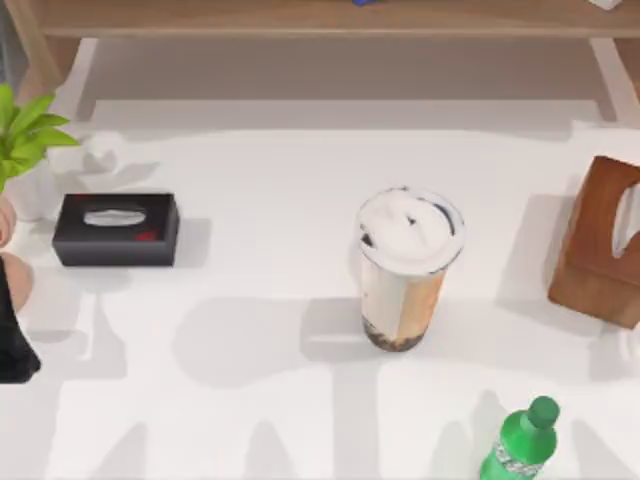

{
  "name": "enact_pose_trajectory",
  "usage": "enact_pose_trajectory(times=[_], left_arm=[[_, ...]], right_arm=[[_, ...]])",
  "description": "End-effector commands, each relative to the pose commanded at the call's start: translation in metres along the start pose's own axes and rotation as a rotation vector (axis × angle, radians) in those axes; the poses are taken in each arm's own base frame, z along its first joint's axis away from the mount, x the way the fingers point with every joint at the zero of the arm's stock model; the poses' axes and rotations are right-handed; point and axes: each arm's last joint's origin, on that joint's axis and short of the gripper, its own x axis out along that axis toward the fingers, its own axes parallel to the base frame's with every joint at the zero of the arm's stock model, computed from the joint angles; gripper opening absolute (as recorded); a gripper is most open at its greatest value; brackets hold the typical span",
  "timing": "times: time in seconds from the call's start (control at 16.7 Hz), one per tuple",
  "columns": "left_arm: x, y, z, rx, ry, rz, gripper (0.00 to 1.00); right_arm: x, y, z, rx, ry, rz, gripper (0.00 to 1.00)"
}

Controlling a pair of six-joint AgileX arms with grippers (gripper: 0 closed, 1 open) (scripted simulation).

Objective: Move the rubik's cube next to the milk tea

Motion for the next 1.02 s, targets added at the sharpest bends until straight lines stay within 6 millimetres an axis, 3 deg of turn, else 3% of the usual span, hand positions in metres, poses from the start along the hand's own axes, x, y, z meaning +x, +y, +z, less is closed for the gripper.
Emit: enact_pose_trajectory(times=[0.18,0.3,0.42,0.6,0.78,1.02], left_arm=[[0.0,0.0,0.003,-0.002,0.001,0.0,1.0],[0.001,-0.002,0.015,-0.008,0.004,0.0,1.0],[0.004,-0.005,0.038,-0.015,0.01,-0.003,1.0],[0.019,-0.013,0.088,-0.026,0.022,-0.009,1.0],[0.06,-0.03,0.145,-0.025,0.049,-0.016,1.0],[0.151,-0.079,0.195,0.0,0.096,-0.025,1.0]], right_arm=[[0.0,0.0,0.0,0.0,0.0,0.0,1.0],[0.0,0.0,0.0,0.0,0.0,0.0,1.0],[0.0,0.0,0.0,0.0,0.0,0.0,1.0],[0.0,0.0,0.0,0.0,0.0,0.0,1.0],[0.0,0.0,0.0,0.0,0.0,0.0,1.0],[0.0,0.0,0.0,0.0,0.0,0.0,1.0]])
